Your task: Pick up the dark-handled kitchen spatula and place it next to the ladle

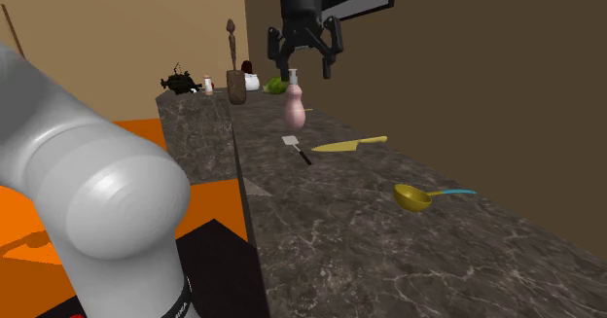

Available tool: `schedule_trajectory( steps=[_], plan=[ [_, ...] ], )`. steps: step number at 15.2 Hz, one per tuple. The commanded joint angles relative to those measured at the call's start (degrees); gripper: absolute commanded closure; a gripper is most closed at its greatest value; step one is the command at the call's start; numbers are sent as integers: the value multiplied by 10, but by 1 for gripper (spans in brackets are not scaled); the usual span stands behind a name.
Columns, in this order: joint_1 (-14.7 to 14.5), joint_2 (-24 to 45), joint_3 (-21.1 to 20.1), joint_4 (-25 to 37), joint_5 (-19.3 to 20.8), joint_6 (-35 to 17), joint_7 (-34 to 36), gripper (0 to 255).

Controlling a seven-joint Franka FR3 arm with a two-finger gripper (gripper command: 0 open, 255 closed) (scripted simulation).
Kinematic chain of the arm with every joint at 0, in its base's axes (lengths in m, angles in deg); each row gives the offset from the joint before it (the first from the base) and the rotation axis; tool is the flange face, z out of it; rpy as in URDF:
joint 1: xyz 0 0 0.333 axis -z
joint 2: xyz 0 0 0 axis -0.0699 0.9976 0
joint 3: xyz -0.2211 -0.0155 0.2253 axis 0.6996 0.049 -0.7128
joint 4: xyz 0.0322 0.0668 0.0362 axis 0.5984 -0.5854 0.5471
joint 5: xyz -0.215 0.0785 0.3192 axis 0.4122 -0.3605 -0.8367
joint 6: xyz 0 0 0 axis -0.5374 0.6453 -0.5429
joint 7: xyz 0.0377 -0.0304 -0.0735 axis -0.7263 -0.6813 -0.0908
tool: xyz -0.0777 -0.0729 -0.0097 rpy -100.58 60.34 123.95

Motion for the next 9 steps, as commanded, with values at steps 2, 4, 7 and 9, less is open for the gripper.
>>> schedule_trajectory(
  steps=[2,4,7,9],
  plan=[
    [-13,54,1,5,-2,-49,-22,0],
    [-22,92,0,15,-5,-76,-35,0],
    [-34,150,-3,34,-9,-114,-55,0],
    [-42,189,-6,49,-11,-136,-69,0]
  ],
)
